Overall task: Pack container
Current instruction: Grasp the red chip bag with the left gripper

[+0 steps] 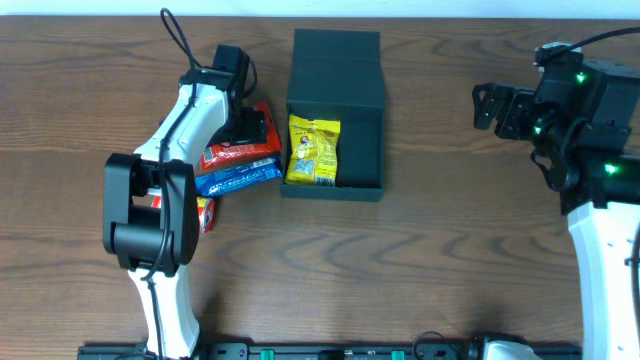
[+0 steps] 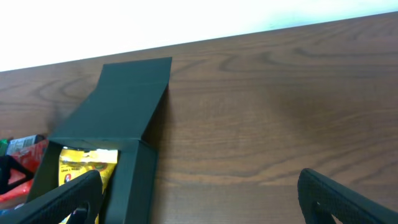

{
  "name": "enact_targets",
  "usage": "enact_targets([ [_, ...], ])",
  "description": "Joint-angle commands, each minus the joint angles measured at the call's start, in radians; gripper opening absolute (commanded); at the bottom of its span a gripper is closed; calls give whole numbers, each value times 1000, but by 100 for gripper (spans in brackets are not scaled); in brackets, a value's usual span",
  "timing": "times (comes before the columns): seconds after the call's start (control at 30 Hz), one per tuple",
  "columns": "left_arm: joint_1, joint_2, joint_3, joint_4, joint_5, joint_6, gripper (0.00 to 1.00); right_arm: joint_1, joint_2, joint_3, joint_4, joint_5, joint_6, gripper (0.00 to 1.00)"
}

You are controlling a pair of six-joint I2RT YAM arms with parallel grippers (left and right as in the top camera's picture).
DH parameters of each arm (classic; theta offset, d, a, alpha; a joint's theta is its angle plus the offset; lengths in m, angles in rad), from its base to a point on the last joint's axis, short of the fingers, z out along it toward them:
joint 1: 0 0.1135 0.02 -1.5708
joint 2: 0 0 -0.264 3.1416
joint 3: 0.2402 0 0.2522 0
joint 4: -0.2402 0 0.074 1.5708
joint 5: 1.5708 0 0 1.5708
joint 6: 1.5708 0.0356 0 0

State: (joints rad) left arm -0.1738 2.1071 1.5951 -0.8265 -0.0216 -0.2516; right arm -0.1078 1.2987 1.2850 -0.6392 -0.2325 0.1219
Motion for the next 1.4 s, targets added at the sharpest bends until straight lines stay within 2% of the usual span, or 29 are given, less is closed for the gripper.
enact_targets([
  [0.0, 3, 32, -5, 5, 11, -90, 95, -5, 0, 3, -6, -8, -6, 99],
  [0.13, 3, 67, -5, 9, 15, -94, 97, -5, 0, 3, -7, -8, -6, 99],
  [0.17, 3, 75, -5, 7, 16, -95, 94, -5, 0, 3, -7, -8, -6, 99],
  [0.33, 3, 81, -5, 0, 19, -97, 46, -5, 0, 3, -7, -8, -6, 99],
  [0.37, 3, 81, -5, -1, 19, -97, 38, -5, 0, 3, -7, -8, -6, 99],
  [0.4, 3, 81, -5, -3, 19, -97, 35, -5, 0, 3, -7, -8, -6, 99],
  [0.53, 3, 80, -5, -25, 19, -97, 27, -5, 0, 3, -7, -8, -6, 99],
  [0.63, 3, 63, 11, -69, 18, -97, 16, -5, 0, 3, -6, -8, -6, 99],
  [0.8, 3, -19, 43, -78, -9, -117, 15, -5, 0, 3, -4, -8, -6, 99],
  [0.9, 3, -104, 63, -77, -43, -190, 14, -5, 0, 3, -4, -8, -6, 99],
  [1.0, 1, -195, 67, -64, -43, -314, 6, -5, 0, 3, -4, -8, -6, 100],
  [1.1, -18, -252, 67, -37, -13, -325, 6, -5, 0, 3, -4, -8, -6, 99],
  [1.17, -42, -270, 67, -16, -1, -278, 6, -5, 0, 3, -4, -7, -6, 99],
  [1.23, -82, -275, 67, 17, 21, -156, 6, -5, 0, 3, -4, -7, -7, 99],
  [1.3, -128, -275, 67, 57, 92, 69, 6, -5, 0, 3, -5, -8, -10, 99],
  [1.37, -174, -275, 67, 74, 170, 343, 9, -5, 0, 3, -6, -8, -33, 99],
])
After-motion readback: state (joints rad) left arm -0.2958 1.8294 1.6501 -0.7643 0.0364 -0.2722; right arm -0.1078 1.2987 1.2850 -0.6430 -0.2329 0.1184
